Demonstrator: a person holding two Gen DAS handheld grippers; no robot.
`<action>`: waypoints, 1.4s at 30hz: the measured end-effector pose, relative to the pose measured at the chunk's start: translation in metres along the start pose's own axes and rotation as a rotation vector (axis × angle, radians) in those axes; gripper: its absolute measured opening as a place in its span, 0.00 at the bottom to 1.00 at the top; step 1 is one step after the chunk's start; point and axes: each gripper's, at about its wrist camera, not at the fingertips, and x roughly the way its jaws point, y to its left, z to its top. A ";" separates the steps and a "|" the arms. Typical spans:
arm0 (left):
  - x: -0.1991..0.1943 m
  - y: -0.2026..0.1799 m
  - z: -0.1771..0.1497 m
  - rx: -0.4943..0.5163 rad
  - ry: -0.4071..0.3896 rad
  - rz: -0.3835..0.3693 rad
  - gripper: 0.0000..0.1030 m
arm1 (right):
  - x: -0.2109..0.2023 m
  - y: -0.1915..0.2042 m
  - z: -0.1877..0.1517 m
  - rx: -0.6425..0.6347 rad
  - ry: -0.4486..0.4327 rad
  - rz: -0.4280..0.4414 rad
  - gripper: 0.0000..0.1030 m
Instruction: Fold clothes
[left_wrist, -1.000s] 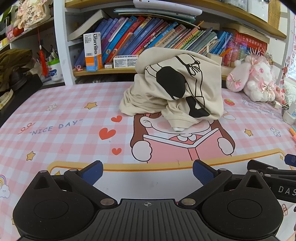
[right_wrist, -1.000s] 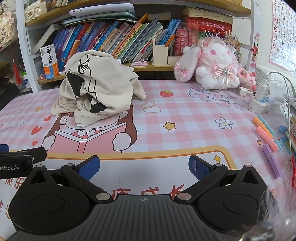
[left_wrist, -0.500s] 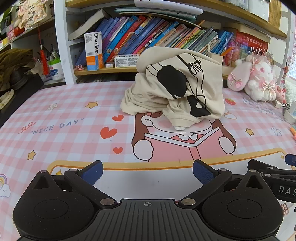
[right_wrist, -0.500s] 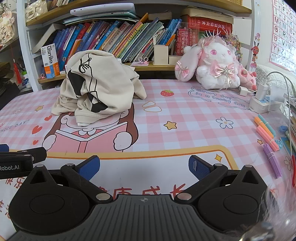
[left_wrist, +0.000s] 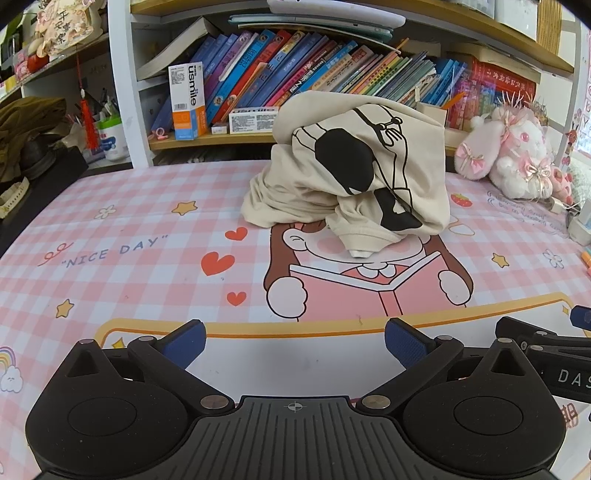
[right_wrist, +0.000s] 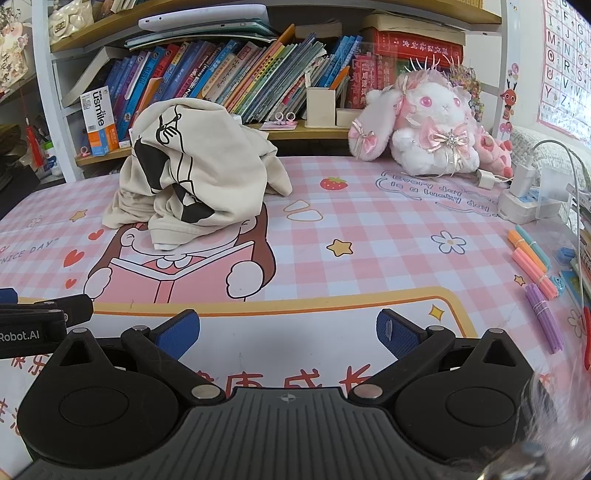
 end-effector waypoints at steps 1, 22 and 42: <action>0.000 0.000 0.000 0.000 0.001 0.001 1.00 | 0.000 0.000 0.000 0.000 0.001 0.000 1.00; 0.002 0.001 -0.001 0.002 0.007 0.002 1.00 | 0.004 0.001 -0.001 -0.002 0.015 -0.007 1.00; 0.004 -0.001 -0.002 0.016 0.008 -0.030 1.00 | 0.005 0.001 -0.001 0.009 0.035 0.000 1.00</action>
